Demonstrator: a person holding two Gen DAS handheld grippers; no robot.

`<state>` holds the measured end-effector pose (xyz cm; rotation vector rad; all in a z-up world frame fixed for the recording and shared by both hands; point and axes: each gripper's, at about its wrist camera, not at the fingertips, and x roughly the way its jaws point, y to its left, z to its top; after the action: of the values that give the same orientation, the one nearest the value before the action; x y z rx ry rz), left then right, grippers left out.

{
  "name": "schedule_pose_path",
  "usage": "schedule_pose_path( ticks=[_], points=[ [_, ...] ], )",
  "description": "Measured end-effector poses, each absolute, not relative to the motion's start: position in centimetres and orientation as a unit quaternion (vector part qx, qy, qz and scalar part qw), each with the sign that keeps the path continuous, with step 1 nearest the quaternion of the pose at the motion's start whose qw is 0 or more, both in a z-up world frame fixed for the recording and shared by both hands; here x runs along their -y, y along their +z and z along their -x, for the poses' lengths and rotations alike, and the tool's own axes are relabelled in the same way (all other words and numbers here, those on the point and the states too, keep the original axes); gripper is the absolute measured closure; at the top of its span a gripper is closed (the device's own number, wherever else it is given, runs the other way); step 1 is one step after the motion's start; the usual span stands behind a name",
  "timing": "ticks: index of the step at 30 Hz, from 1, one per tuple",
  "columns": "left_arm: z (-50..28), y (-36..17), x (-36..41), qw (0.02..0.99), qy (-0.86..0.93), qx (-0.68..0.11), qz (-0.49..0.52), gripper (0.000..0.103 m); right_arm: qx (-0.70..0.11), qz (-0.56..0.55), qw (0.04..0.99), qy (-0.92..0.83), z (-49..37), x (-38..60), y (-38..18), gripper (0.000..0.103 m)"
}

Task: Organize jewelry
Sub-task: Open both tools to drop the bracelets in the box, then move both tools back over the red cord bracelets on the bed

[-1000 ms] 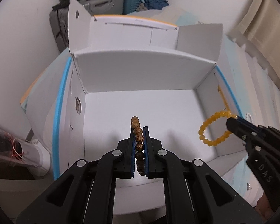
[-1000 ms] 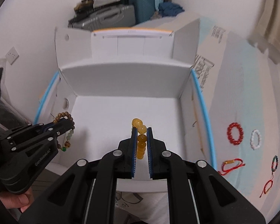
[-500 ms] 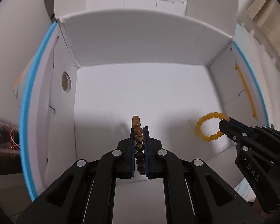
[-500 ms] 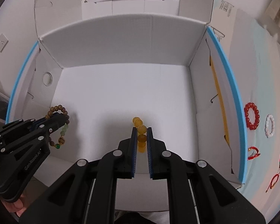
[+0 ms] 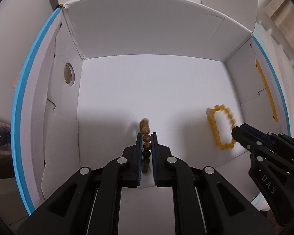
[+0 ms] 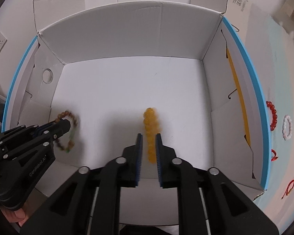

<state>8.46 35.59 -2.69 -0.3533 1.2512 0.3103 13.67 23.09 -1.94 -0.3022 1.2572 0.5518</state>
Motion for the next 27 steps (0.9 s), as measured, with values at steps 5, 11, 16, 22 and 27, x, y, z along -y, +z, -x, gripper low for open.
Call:
schedule_pose_path(
  ticks=[5,11,16,22,27],
  points=[
    [-7.8,-2.2,-35.5,0.794,0.156,-0.566,0.157,0.068,-0.573,0.126,0.769,0.253,-14.1,-22.8,-1.5,0.067],
    [-7.1,-0.9,-35.3,0.806,0.168,-0.548,0.151,0.047,-0.560,0.102,0.780,0.260,-14.1,-21.8,0.4,0.046],
    [-6.3,0.3,-35.0,0.815,0.176,-0.533,0.140,0.037,-0.543,0.091,0.792,0.265,-13.6,-21.2,2.5,0.034],
    [-5.1,2.4,-34.4,0.829,0.184,-0.514,0.122,0.024,-0.525,0.085,0.802,0.272,-13.2,-20.3,4.3,0.022],
    [-4.5,4.0,-33.1,0.838,0.187,-0.500,0.109,0.015,-0.510,0.080,0.812,0.271,-12.7,-19.2,5.8,0.013]
  ],
)
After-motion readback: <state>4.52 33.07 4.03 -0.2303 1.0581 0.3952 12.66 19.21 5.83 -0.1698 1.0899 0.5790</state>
